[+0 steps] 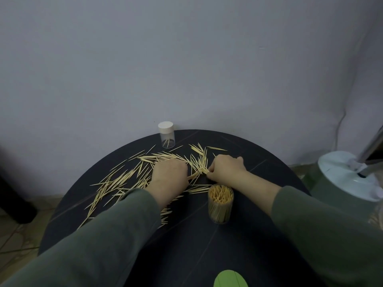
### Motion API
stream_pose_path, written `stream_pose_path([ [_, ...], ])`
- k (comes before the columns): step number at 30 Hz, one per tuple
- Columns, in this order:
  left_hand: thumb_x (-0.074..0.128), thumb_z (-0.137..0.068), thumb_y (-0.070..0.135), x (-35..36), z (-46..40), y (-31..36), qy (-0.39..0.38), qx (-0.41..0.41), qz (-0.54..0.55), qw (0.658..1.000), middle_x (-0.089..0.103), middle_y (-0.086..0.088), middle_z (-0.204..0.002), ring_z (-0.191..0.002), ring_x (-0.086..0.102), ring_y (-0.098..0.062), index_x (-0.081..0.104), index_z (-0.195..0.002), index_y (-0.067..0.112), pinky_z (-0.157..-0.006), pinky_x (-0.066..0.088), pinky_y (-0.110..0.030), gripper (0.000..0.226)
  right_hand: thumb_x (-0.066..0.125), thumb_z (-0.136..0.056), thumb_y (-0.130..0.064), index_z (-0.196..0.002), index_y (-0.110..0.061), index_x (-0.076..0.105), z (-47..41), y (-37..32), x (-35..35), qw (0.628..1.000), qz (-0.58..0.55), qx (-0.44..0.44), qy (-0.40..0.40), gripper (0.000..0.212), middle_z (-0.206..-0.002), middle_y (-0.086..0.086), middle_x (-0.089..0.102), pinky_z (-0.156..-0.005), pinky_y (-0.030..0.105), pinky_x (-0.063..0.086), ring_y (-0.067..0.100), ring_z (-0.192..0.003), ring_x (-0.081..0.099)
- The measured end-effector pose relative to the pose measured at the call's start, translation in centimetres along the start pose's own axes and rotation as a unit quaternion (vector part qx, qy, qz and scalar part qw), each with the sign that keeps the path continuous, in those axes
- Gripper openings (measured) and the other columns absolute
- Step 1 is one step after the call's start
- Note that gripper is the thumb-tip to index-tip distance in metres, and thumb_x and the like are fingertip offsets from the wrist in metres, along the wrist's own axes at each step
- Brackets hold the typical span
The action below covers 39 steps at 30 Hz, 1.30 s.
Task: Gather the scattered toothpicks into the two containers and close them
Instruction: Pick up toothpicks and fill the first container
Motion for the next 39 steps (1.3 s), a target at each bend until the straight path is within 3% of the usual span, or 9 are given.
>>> stream_pose_path([
  [10, 0.054, -0.094, 0.028, 0.0, 0.4, -0.1, 0.026, -0.008, 0.036, 0.999, 0.065, 0.002, -0.099, -0.091, 0.062, -0.019, 0.072, -0.104, 0.021, -0.076, 0.052, -0.033, 0.021, 0.049, -0.098, -0.039, -0.084, -0.028, 0.067, 0.9, 0.6, 0.0, 0.999, -0.003, -0.034, 0.023, 0.025, -0.107, -0.009, 0.069, -0.102, 0.048, 0.028, 0.017, -0.093, 0.06],
  [13, 0.055, -0.095, 0.03, -0.1, 0.6, -0.3, 0.02, -0.011, 0.049, 0.999, 0.066, 0.002, -0.101, -0.092, 0.062, -0.019, 0.071, -0.108, 0.021, -0.077, 0.053, -0.033, 0.022, 0.049, -0.098, -0.042, -0.103, -0.031, 0.072, 1.5, 0.8, -0.5, 0.999, -0.011, -0.038, 0.021, 0.026, -0.111, -0.01, 0.068, -0.105, 0.048, 0.027, 0.016, -0.1, 0.059],
  [18, 0.057, -0.094, 0.038, -1.1, 1.5, -0.7, 0.012, -0.02, 0.076, 0.997, 0.068, 0.003, -0.1, -0.09, 0.062, -0.016, 0.073, -0.108, 0.024, -0.074, 0.052, -0.03, 0.025, 0.048, -0.098, -0.045, -0.114, -0.033, 0.069, 2.5, 0.8, -1.2, 0.997, -0.018, -0.058, 0.039, 0.03, -0.118, -0.012, 0.067, -0.103, 0.047, 0.028, 0.015, -0.106, 0.057],
  [27, 0.059, -0.094, 0.036, -3.1, 3.4, -0.5, 0.061, -0.013, 0.211, 0.975, 0.07, 0.012, -0.099, -0.087, 0.058, -0.007, 0.073, -0.103, 0.031, -0.079, 0.05, -0.028, 0.018, 0.045, -0.1, -0.042, -0.119, -0.032, 0.066, 4.6, 1.8, -2.7, 0.989, -0.018, -0.098, 0.105, 0.031, -0.107, -0.009, 0.07, -0.1, 0.041, 0.027, 0.014, -0.101, 0.058],
  [31, 0.061, -0.093, 0.036, -3.2, 3.9, -0.1, 0.07, -0.011, 0.264, 0.962, 0.069, 0.012, -0.103, -0.092, 0.058, -0.007, 0.072, -0.106, 0.029, -0.079, 0.046, -0.027, 0.018, 0.045, -0.1, -0.041, -0.116, -0.035, 0.068, 5.2, 2.0, -3.0, 0.978, 0.0, -0.134, 0.159, 0.028, -0.095, -0.008, 0.07, -0.089, 0.037, 0.027, 0.014, -0.096, 0.056],
  [35, 0.063, -0.092, 0.034, -3.2, 4.1, -0.1, 0.067, -0.015, 0.385, 0.92, 0.07, 0.007, -0.098, -0.088, 0.062, -0.009, 0.071, -0.102, 0.027, -0.079, 0.05, -0.029, 0.015, 0.045, -0.099, -0.044, -0.116, -0.033, 0.068, 5.4, 2.2, -3.2, 0.97, -0.048, -0.141, 0.19, 0.03, -0.098, -0.009, 0.07, -0.092, 0.039, 0.029, 0.014, -0.099, 0.055],
  [39, 0.065, -0.091, 0.028, -3.9, 4.6, -0.1, 0.073, -0.016, 0.561, 0.825, 0.071, 0.005, -0.091, -0.09, 0.066, -0.014, 0.073, -0.093, 0.026, -0.08, 0.053, -0.029, 0.008, 0.056, -0.095, -0.037, -0.12, -0.023, 0.068, 6.0, 2.6, -3.9, 0.935, -0.288, -0.13, 0.16, 0.031, -0.112, -0.009, 0.07, -0.103, 0.039, 0.041, 0.006, -0.105, 0.058],
])
Point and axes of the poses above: each hand's wrist, its own z-axis away from the middle knuckle, its own x-axis out of the palm, y = z × x, the point moved 3 cm from there along -z, towards the middle knuckle
